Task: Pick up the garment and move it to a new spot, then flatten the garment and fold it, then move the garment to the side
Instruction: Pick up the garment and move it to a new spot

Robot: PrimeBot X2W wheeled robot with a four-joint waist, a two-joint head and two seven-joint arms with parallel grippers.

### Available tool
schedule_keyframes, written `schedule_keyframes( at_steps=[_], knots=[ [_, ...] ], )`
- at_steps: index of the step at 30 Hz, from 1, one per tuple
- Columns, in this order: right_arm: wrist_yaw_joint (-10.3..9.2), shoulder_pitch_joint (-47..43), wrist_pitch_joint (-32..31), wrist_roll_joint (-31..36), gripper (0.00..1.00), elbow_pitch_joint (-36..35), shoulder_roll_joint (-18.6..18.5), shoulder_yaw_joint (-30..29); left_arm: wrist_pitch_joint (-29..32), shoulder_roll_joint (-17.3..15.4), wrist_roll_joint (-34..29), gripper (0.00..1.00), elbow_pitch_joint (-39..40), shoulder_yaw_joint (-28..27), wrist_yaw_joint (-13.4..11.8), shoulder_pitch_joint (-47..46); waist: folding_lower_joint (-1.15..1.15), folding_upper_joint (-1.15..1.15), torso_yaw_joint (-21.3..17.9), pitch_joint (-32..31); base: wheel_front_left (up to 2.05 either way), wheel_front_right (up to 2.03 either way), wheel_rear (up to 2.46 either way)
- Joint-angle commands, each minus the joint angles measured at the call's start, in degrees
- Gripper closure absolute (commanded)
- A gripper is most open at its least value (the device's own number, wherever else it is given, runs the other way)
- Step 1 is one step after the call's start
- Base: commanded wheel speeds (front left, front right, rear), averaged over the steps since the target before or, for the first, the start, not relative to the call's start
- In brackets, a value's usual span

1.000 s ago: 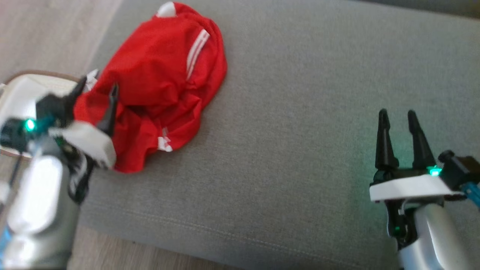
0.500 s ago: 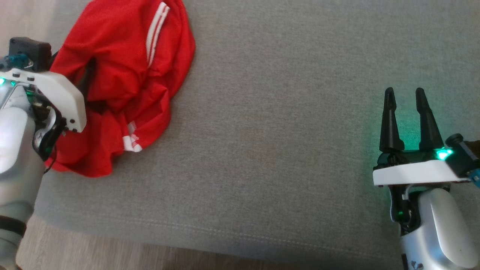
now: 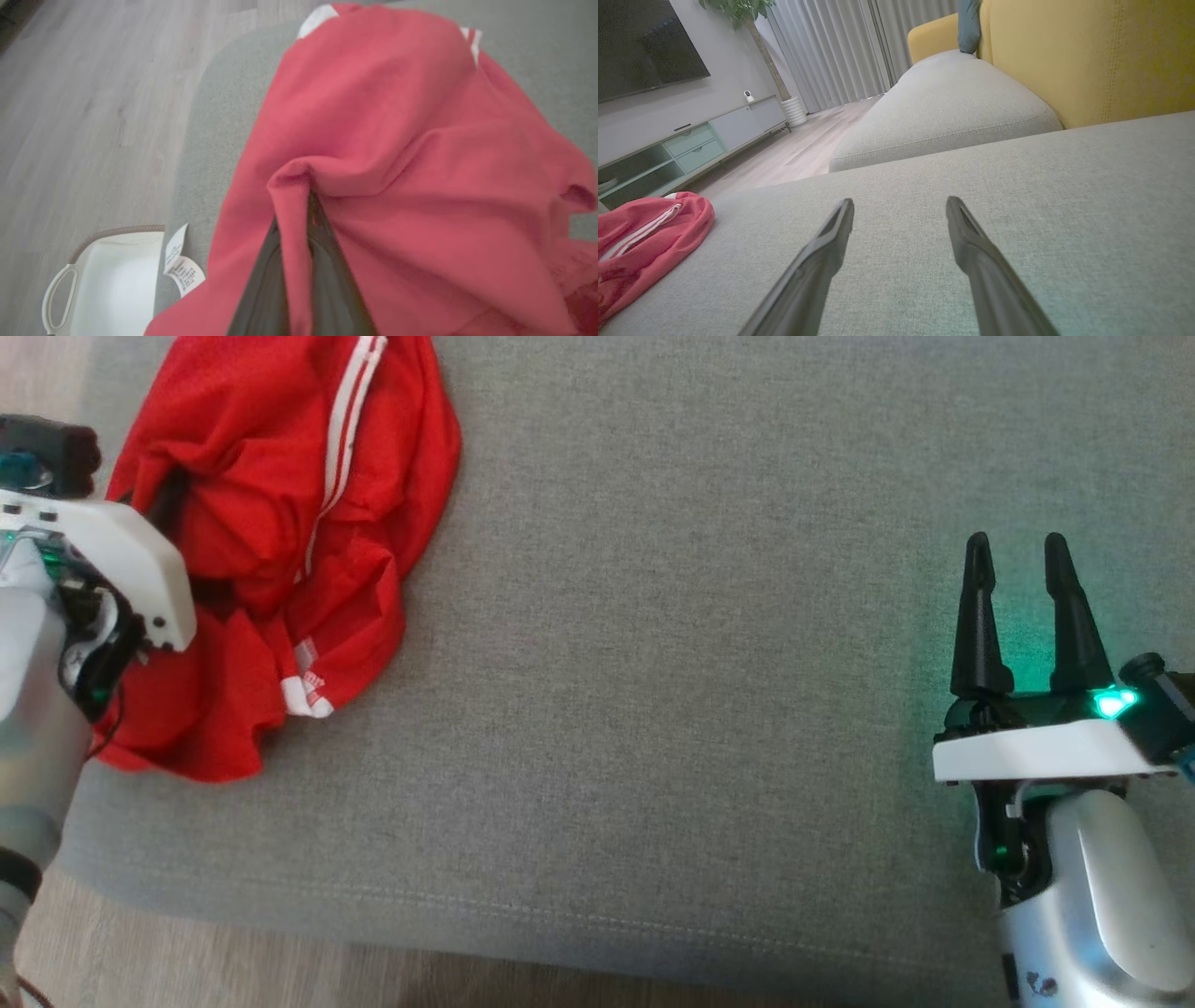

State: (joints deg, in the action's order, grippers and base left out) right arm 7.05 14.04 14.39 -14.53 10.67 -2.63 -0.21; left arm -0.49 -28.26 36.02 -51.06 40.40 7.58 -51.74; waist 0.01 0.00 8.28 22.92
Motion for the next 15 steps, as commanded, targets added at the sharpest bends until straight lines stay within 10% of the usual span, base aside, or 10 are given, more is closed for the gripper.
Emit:
schedule_keyframes(
  at_steps=[1,15],
  knots=[
    [0.44,0.97,0.61,0.16,0.00,-1.66,-0.25,1.32,-1.62,-3.55,0.33,1.00,0.05,-2.00,-0.09,-3.21,-0.01,0.00,0.24,-0.57,0.00,0.00,0.00],
    [0.44,-0.93,0.61,-2.99,0.00,0.76,-0.25,1.64,-14.40,-1.86,1.15,1.00,6.68,-8.92,-2.46,-8.48,-0.01,0.00,2.02,-10.27,0.00,0.00,0.00]
  ],
)
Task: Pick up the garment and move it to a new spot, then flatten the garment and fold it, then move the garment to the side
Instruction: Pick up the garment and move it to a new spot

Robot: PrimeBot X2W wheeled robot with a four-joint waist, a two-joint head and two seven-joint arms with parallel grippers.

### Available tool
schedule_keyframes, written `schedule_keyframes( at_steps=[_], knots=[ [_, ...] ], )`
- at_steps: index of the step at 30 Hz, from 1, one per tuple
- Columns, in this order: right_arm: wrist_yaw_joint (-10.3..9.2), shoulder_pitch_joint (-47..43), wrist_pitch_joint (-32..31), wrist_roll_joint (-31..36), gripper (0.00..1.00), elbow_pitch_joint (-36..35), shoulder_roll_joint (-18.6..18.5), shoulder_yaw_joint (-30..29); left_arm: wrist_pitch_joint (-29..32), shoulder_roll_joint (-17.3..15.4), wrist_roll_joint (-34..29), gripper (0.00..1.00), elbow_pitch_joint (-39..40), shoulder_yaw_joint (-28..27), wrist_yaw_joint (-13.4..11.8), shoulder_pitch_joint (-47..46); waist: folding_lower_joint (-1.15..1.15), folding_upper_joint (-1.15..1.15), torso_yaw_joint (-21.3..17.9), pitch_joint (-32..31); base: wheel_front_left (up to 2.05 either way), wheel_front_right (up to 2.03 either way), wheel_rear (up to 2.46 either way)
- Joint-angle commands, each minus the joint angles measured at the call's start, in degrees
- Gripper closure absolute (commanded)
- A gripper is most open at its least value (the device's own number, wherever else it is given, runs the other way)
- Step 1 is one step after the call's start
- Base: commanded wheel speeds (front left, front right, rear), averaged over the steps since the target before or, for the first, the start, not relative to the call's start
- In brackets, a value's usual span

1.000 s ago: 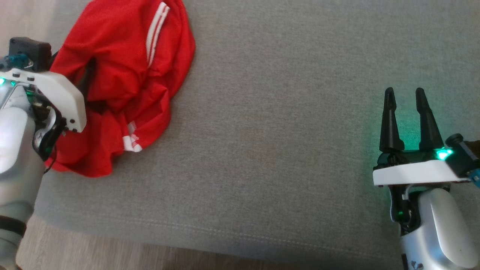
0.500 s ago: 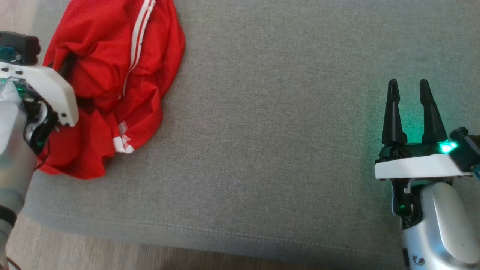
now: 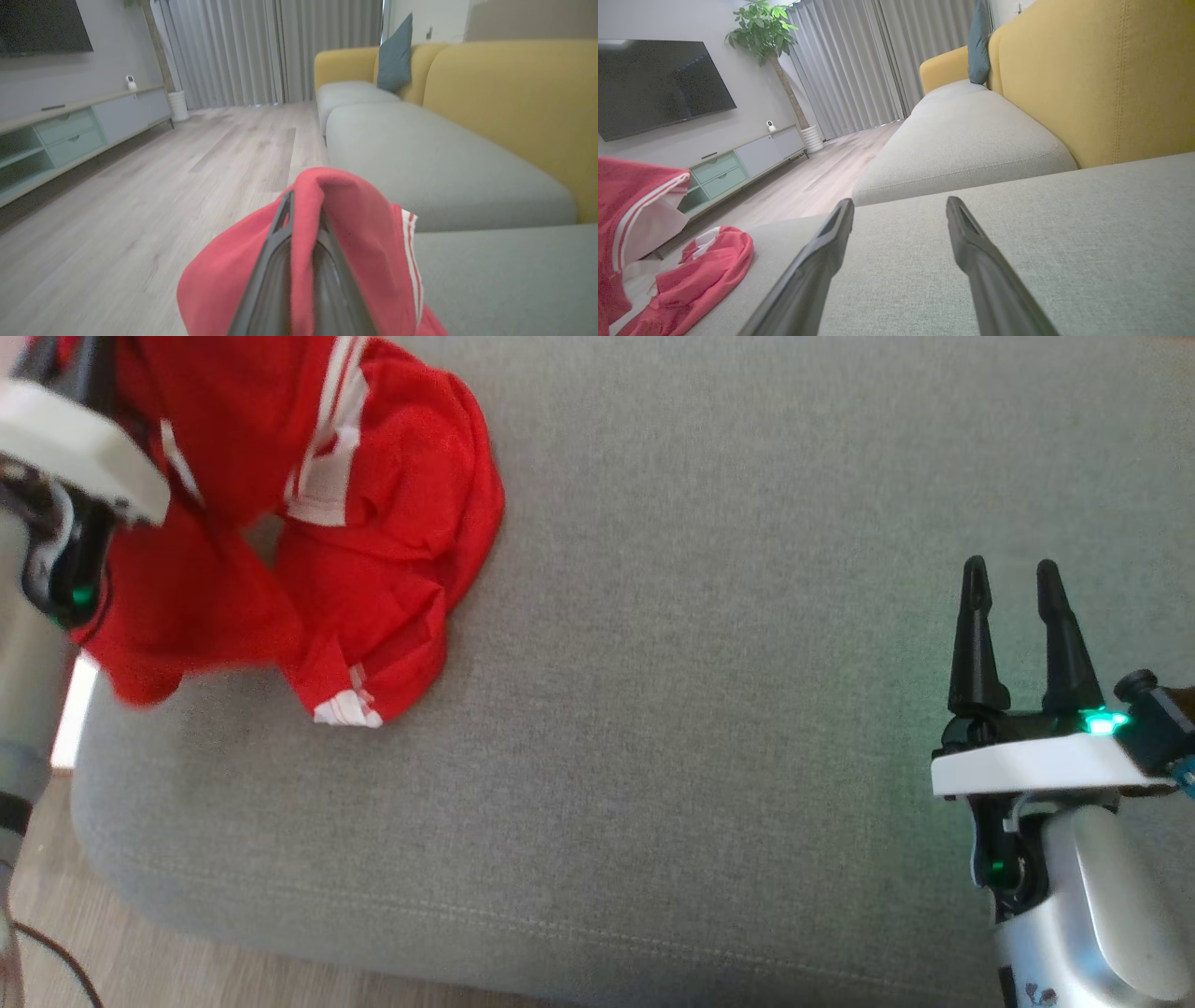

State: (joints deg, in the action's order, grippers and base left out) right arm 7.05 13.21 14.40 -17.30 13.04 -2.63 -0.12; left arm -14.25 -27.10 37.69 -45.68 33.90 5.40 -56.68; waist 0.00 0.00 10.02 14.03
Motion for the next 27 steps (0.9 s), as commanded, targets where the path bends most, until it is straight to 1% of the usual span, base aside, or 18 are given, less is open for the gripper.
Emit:
schedule_keyframes(
  at_steps=[1,5,8,13,17,20,21,24,27],
  knots=[
    [0.44,-0.30,0.60,-0.53,0.00,-1.46,-0.25,1.62,-0.68,-3.04,-0.66,1.00,3.09,-3.11,-0.77,-3.59,0.00,0.00,0.27,-2.09,0.00,0.00,0.00],
    [0.44,-1.04,0.60,-1.87,0.00,-1.10,-0.25,1.82,-0.72,-2.86,-1.37,1.00,11.07,-5.39,-2.74,-2.71,0.00,0.00,-0.16,-4.58,0.00,0.00,0.00],
    [0.44,-1.39,0.60,-2.88,0.00,-0.93,-0.25,1.77,-0.20,-2.30,-1.24,1.00,15.81,-5.24,-3.67,-1.83,0.00,0.00,-1.07,-6.18,0.00,0.00,0.00],
    [0.44,-1.29,0.60,-3.79,0.00,-1.26,-0.25,1.10,3.57,-0.82,-0.95,1.00,23.32,-3.95,-6.09,-0.71,0.00,0.00,-3.71,-7.59,0.00,0.00,0.00],
    [0.44,-0.92,0.60,-4.02,0.00,-1.91,-0.25,1.40,5.85,1.54,-0.40,1.00,28.57,-2.44,-7.88,0.96,0.00,0.00,-7.01,-7.45,0.00,0.00,0.00],
    [0.44,-0.43,0.60,-4.49,0.00,-2.92,-0.25,2.49,6.82,3.66,-0.27,1.00,31.56,-0.96,-9.00,2.21,0.00,0.00,-10.40,-6.78,0.00,0.00,0.00],
    [0.44,-0.43,0.60,-4.49,0.00,-2.92,-0.25,2.49,6.82,3.66,-0.27,1.00,31.56,-0.96,-9.00,2.21,0.00,0.00,-10.40,-6.78,0.00,0.00,0.00],
    [0.44,-0.19,0.60,-5.60,0.00,-4.33,-0.25,3.48,7.24,6.00,-0.59,1.00,33.04,0.79,-9.88,2.97,0.00,0.00,-13.81,-5.93,0.00,0.00,0.00],
    [0.44,-0.09,0.60,-6.72,0.00,-5.77,-0.25,5.06,7.12,8.63,-0.57,1.00,32.91,2.17,-10.48,3.30,0.00,0.00,-17.38,-5.01,0.00,0.00,0.00]
  ],
)
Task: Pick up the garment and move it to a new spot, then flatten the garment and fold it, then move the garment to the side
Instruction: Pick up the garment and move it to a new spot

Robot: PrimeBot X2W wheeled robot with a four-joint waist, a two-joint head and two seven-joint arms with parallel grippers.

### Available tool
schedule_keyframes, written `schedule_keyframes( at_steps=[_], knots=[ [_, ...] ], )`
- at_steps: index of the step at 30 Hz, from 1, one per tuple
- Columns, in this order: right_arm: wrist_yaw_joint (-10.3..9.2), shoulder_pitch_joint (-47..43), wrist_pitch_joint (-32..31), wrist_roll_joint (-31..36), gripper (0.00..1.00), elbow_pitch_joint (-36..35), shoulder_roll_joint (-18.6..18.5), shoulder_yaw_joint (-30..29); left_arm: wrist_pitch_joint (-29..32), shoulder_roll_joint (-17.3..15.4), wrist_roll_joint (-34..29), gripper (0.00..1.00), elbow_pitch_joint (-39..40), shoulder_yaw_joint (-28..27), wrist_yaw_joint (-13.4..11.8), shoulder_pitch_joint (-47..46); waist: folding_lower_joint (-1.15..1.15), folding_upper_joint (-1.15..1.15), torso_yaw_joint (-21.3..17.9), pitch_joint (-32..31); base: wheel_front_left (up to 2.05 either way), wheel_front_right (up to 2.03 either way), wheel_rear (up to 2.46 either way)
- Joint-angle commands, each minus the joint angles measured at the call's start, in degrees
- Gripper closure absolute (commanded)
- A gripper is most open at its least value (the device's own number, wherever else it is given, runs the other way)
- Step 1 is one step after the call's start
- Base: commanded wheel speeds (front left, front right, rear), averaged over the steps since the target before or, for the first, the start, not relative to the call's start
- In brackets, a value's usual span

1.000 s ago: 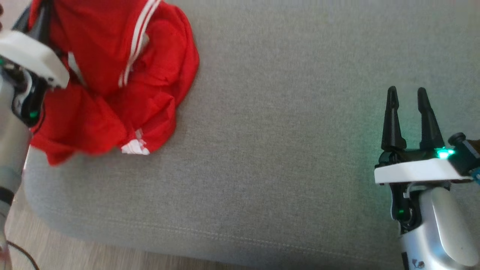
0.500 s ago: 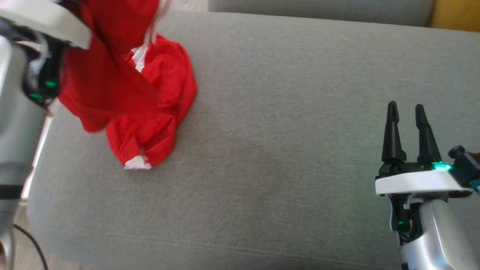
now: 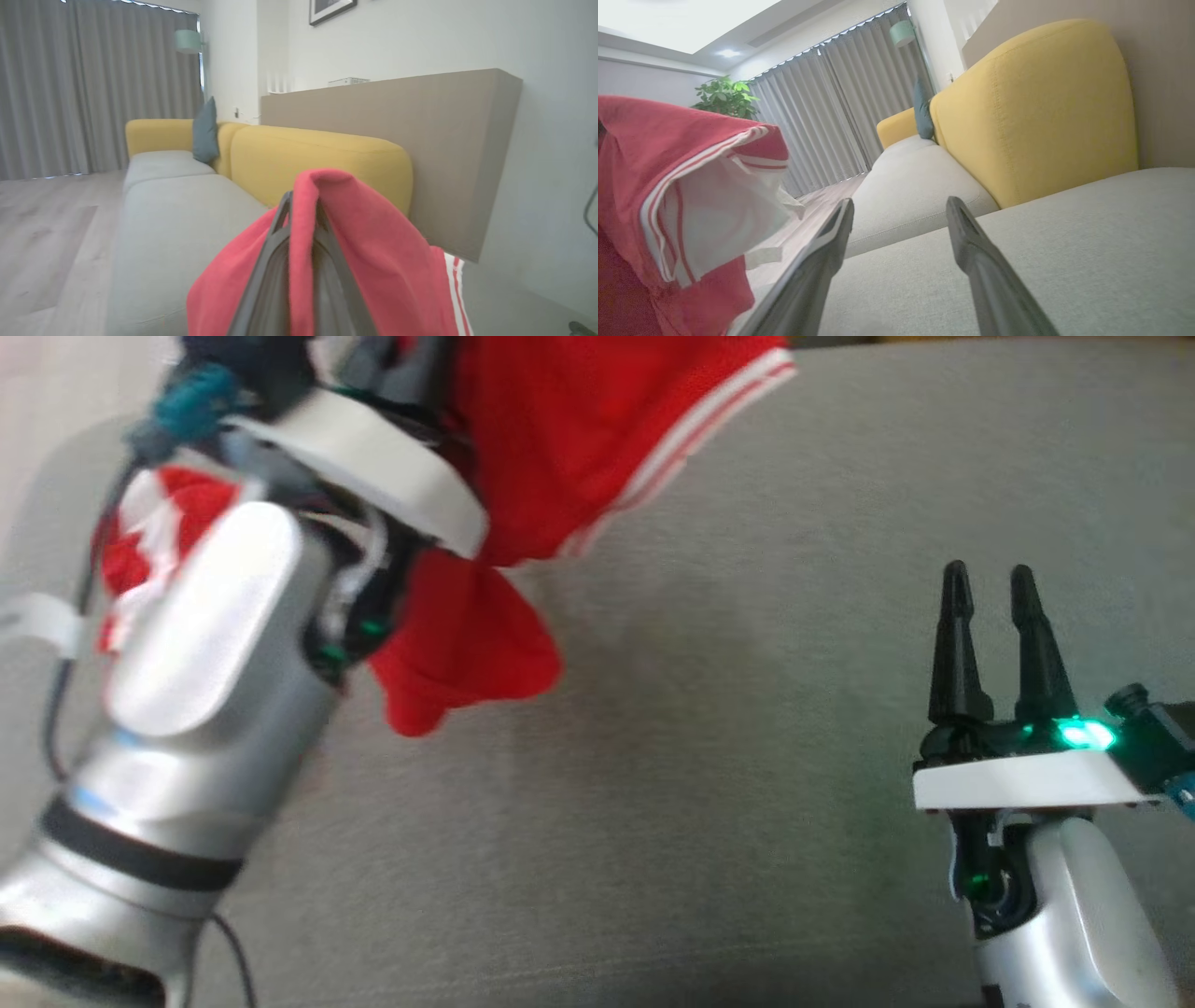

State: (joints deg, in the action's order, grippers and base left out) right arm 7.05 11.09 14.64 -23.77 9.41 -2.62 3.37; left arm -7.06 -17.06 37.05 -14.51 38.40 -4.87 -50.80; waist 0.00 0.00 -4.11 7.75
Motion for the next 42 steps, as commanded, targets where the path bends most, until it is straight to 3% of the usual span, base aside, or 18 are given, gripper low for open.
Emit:
schedule_keyframes(
  at_steps=[1,9,10,11,17,23,29,35,42],
  knots=[
    [0.44,2.01,0.36,-0.55,0.00,-2.63,-0.26,1.92,-0.25,-0.46,0.03,1.00,1.48,-1.88,-0.36,-2.59,0.00,0.00,-4.25,1.54,0.00,0.00,0.00],
    [0.44,1.57,0.36,-3.01,0.00,-5.93,-0.26,3.65,-2.59,6.40,-0.08,1.00,-4.57,1.09,-0.58,-3.04,0.00,0.00,-10.92,3.54,0.00,0.00,0.00],
    [0.44,1.41,0.36,-3.28,0.00,-6.17,-0.26,3.82,-2.83,6.92,-0.36,0.19,-6.03,1.77,-0.33,-2.97,0.00,0.00,-11.45,3.80,0.00,0.00,0.00],
    [0.44,1.27,0.36,-3.49,0.00,-6.34,-0.26,3.97,-2.93,7.21,-0.94,0.00,-7.71,2.73,0.06,-2.91,0.00,0.00,-11.87,4.08,0.00,0.00,0.00],
    [0.44,0.61,0.36,-3.93,0.00,-6.76,-0.26,4.40,-5.54,7.19,-3.59,0.00,-17.46,4.94,0.33,-1.85,0.00,0.00,-12.73,4.91,0.00,0.00,0.00],
    [0.44,-0.56,0.36,-2.57,0.00,-5.95,-0.26,3.48,-7.70,6.52,-3.25,0.00,-18.39,1.82,0.24,0.89,0.00,0.00,-9.16,4.10,0.00,0.00,0.00],
    [0.44,-2.17,0.36,-0.64,0.00,-5.11,-0.26,3.06,-7.91,2.92,-6.39,0.00,-8.35,-5.31,-1.57,7.89,0.00,0.00,-4.10,2.55,0.00,0.00,0.00],
    [0.44,-3.61,0.36,0.99,0.00,-4.21,-0.26,2.36,-7.93,-0.16,-10.01,0.00,4.42,-14.75,-2.82,22.04,0.00,0.00,1.14,0.17,0.00,0.00,0.00],
    [0.44,-4.52,0.36,2.09,0.00,-3.31,-0.26,0.82,-7.93,1.44,-12.73,0.00,10.83,-20.55,-2.10,33.86,0.00,0.00,4.26,-1.79,0.00,0.00,0.00]
  ],
)
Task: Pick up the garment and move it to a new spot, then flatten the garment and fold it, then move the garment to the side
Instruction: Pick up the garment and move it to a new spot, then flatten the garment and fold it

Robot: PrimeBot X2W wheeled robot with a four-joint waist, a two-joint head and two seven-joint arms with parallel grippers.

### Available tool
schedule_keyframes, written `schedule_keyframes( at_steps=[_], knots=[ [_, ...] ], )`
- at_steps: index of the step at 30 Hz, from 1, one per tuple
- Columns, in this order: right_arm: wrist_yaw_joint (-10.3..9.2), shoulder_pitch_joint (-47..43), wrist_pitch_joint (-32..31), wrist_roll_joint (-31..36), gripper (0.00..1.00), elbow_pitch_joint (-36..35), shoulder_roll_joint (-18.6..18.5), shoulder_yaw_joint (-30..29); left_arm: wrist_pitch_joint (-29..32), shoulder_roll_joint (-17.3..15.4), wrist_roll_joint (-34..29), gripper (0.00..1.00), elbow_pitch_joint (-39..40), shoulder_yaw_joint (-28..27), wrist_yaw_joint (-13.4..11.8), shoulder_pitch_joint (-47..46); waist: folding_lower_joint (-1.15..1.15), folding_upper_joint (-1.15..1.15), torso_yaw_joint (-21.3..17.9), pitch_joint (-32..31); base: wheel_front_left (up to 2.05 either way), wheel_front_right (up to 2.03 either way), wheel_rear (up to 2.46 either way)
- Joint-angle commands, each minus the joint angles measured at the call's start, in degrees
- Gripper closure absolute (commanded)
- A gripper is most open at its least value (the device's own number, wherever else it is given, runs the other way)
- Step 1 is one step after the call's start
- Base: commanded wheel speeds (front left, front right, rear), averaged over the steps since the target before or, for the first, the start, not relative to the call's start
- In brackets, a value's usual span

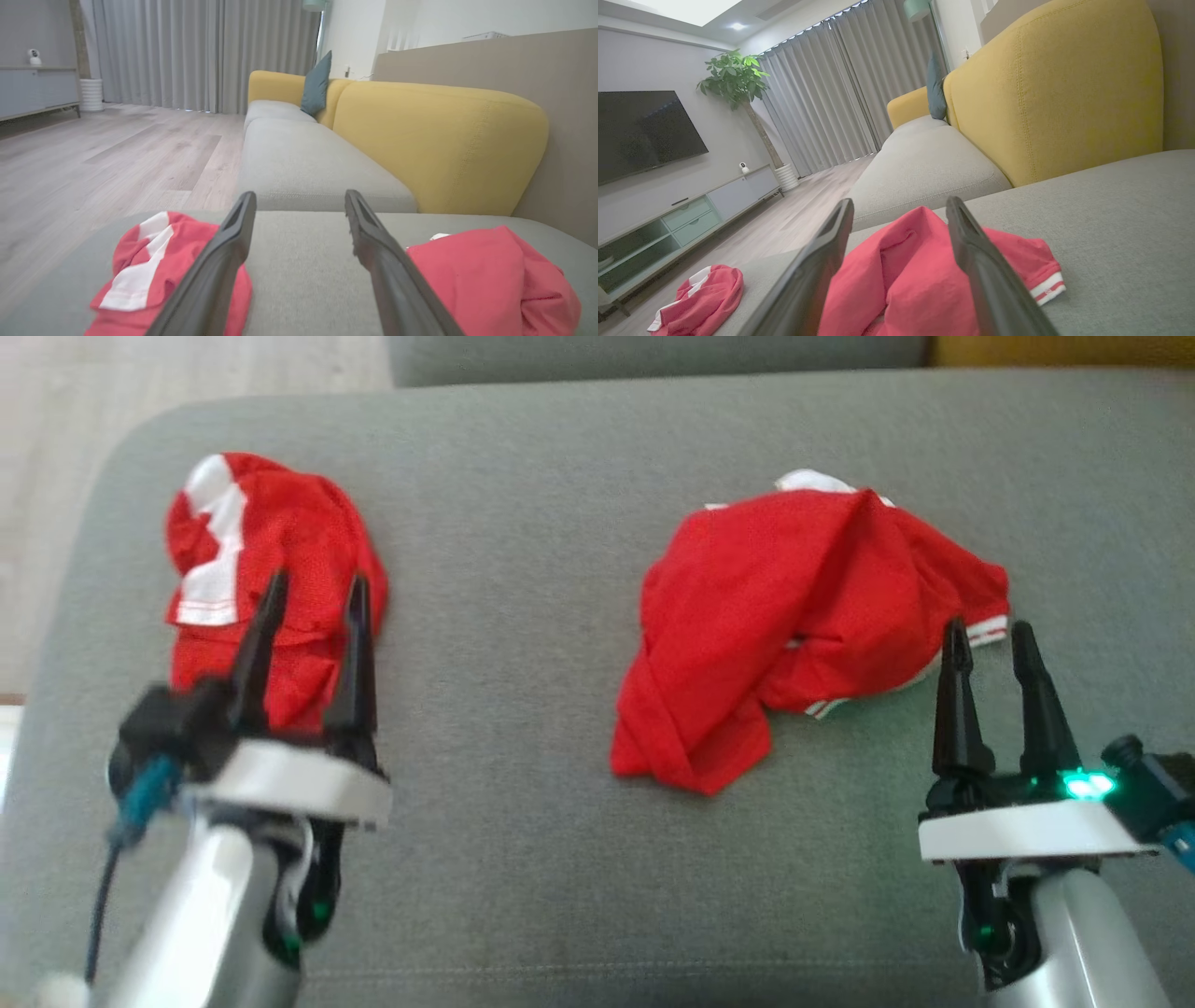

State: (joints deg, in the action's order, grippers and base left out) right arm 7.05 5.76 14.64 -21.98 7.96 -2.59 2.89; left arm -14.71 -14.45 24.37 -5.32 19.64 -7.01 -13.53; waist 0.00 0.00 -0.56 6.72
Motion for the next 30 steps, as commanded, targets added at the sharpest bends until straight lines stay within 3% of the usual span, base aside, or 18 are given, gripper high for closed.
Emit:
schedule_keyframes(
  at_steps=[1,10,18,24,30],
  knots=[
    [0.44,0.69,0.36,0.47,0.00,-1.67,-0.29,1.02,-0.29,-0.46,-0.60,0.00,2.34,-2.64,0.10,-1.81,0.00,0.00,1.05,-1.08,0.00,0.00,0.00],
    [0.44,-0.56,0.36,1.68,0.00,-0.56,-0.29,-0.14,-0.29,7.15,-6.21,0.00,5.51,-8.54,2.76,7.32,0.00,0.00,2.79,-3.40,0.00,0.00,0.00],
    [0.44,0.59,0.36,1.90,0.00,1.52,-0.29,-3.03,-0.29,9.89,-8.76,0.00,5.15,-11.35,6.57,7.57,0.00,0.00,3.63,-2.23,0.00,0.00,0.00],
    [0.44,7.26,0.36,0.12,0.00,12.38,-0.29,-9.72,-0.29,10.89,-9.77,0.00,3.82,-11.86,8.63,6.59,0.00,0.00,4.37,0.43,0.00,0.00,0.00],
    [0.44,17.58,0.36,0.28,0.00,29.38,-0.29,-17.49,-0.29,11.34,-10.28,0.00,2.97,-11.56,9.85,4.87,0.00,0.00,5.85,3.70,0.00,0.00,0.00]
  ],
)
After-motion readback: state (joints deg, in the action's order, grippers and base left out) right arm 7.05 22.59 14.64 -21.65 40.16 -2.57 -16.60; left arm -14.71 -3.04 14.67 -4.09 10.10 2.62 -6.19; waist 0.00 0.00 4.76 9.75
